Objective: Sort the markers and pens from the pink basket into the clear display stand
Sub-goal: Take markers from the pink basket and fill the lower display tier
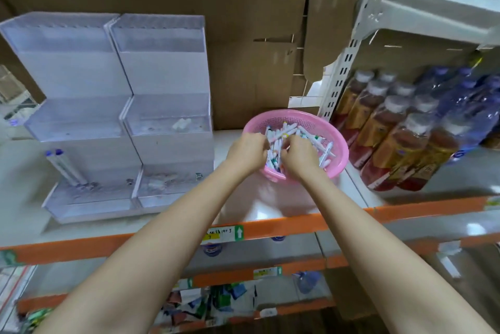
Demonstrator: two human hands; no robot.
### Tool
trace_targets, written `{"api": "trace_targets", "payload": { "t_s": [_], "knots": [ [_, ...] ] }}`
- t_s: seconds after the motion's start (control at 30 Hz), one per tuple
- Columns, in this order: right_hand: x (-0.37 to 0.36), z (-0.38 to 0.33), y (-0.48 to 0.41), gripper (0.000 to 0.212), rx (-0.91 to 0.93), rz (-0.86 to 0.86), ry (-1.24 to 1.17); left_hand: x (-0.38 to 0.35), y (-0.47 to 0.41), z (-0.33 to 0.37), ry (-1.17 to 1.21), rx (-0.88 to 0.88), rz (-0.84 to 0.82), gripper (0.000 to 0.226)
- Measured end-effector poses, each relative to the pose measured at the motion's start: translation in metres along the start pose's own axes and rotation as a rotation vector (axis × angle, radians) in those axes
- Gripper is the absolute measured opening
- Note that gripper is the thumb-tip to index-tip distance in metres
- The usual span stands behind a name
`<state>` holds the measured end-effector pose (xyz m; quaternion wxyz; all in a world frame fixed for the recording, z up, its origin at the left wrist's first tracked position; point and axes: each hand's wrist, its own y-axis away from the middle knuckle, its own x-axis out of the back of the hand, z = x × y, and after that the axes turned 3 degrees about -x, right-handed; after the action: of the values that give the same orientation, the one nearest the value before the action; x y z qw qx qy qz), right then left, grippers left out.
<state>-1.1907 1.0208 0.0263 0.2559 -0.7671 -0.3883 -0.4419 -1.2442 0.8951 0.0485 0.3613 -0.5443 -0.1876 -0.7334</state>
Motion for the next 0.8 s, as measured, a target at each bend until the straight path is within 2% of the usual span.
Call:
{"api": "trace_targets", "payload": {
  "t_s": [0.1, 0.27, 0.53, 0.67, 0.8],
  "knots": [
    [-0.008, -0.002, -0.011, 0.019, -0.017, -0.028, -0.037, -0.001, -0.011, 0.006, -0.134, 0.032, -0.069, 0.021],
    [-0.013, -0.009, -0.015, 0.016, -0.011, -0.088, -0.14, -0.006, -0.018, 0.006, -0.397, 0.044, -0.1, 0.024],
    [-0.021, -0.032, -0.008, 0.01, 0.058, -0.147, -0.215, 0.005, -0.018, -0.017, -0.372, 0.15, -0.122, 0.025],
    [-0.022, -0.044, -0.005, 0.016, 0.029, -0.165, -0.229, 0.006, -0.019, -0.03, -0.351, 0.149, -0.099, 0.017],
    [-0.023, -0.049, -0.007, 0.022, -0.008, -0.162, -0.108, 0.01, -0.019, -0.026, -0.209, 0.176, -0.068, 0.005]
  ]
}}
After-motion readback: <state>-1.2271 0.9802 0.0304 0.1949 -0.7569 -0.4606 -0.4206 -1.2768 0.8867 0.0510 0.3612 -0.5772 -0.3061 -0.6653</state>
